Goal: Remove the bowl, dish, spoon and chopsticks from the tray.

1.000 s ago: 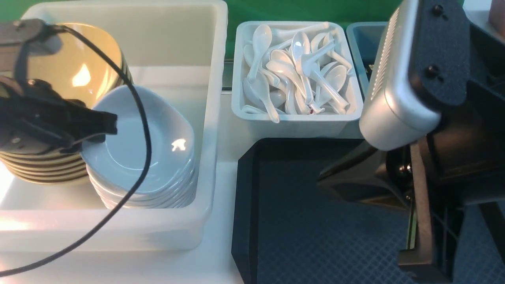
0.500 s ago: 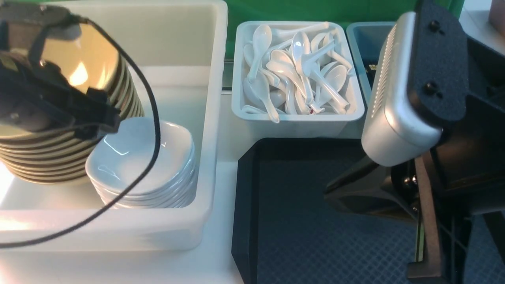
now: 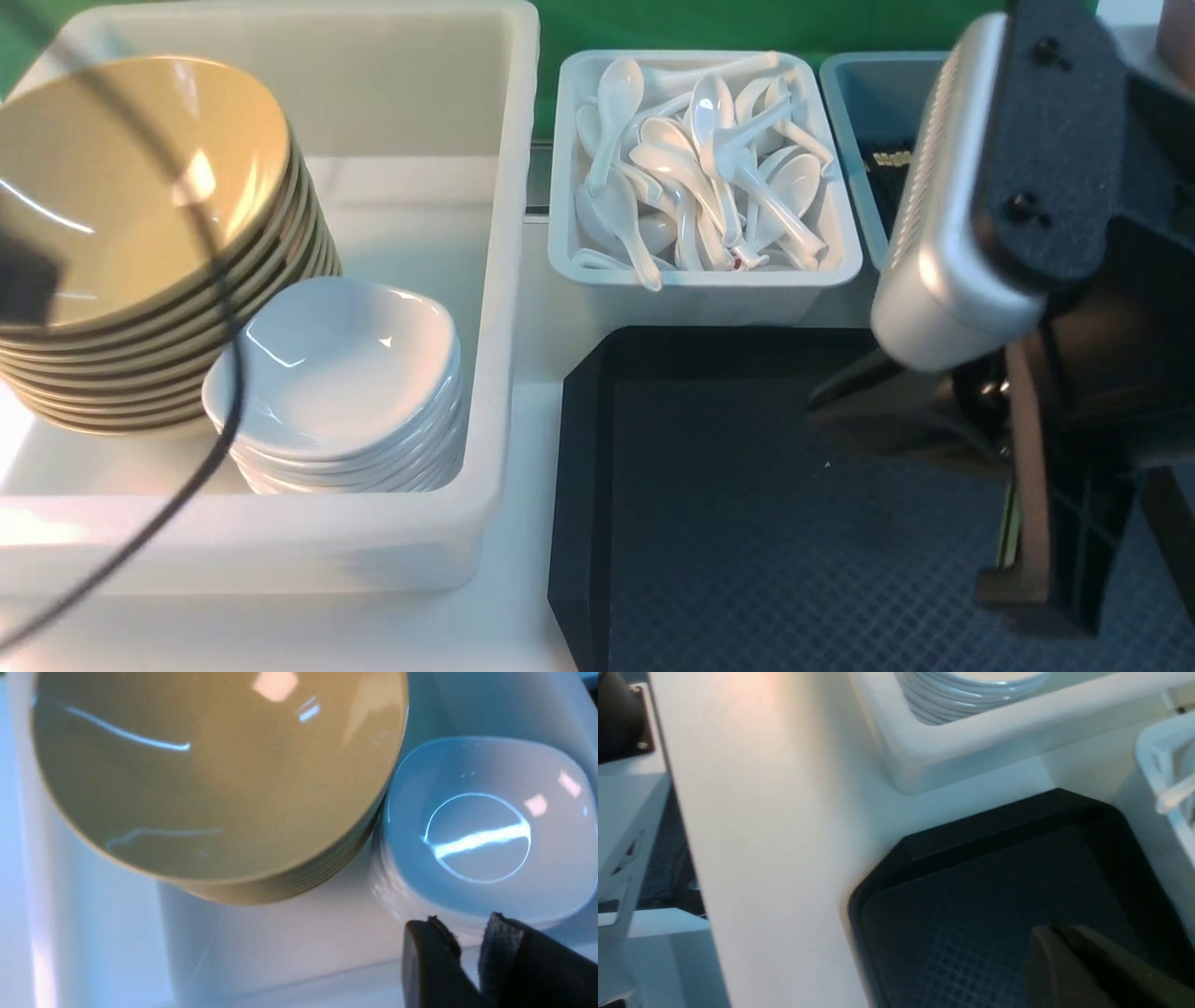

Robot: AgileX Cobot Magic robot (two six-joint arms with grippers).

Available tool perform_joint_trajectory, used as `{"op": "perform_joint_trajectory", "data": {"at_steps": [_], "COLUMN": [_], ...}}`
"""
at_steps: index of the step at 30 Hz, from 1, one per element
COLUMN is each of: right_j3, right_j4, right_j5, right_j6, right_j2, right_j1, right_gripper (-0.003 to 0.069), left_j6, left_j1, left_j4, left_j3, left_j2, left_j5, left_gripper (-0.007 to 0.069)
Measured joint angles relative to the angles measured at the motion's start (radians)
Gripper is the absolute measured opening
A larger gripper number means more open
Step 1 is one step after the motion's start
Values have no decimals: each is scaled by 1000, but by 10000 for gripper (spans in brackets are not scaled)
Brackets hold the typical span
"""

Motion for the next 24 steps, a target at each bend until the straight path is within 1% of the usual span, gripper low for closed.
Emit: {"op": "perform_joint_trajectory", "data": {"at_steps": [1, 3, 5, 8, 10, 12, 15, 17, 20, 24], "right_j3": [5, 14, 60, 143, 236, 275, 399, 440, 475, 485], "right_j4": [-32, -51, -74, -76, -77, -77, -77, -78, -79, -79], "right_j5": [-5, -18, -74, -163, -257, -290, -440, -491, -550, -564], "right_j6": [25, 40, 65, 77, 95, 103, 111, 111, 111, 113], "right_j2": [-15, -30, -90, -167, -251, -289, -428, -473, -520, -531], "right_j1": [0, 0, 0, 0, 0, 0, 0, 0, 0, 0], "right_gripper": [36, 36, 37, 38, 41, 41, 42, 43, 43, 45], "left_j6": [0, 0, 0, -6, -20, -21, -23, -23, -23, -23], "left_j1": [0, 0, 0, 0, 0, 0, 0, 0, 0, 0], "left_j4": [11, 18, 20, 16, 4, 0, -4, -4, -4, -4], "left_j3": [49, 102, 250, 389, 489, 521, 593, 611, 632, 654], "left_j2": [-61, -123, -276, -416, -515, -551, -650, -680, -713, -725], "left_j5": [-14, -33, -100, -177, -233, -256, -326, -344, -351, -350], "left_gripper": [20, 6, -9, -11, -11, -11, -11, -11, -11, -11]}}
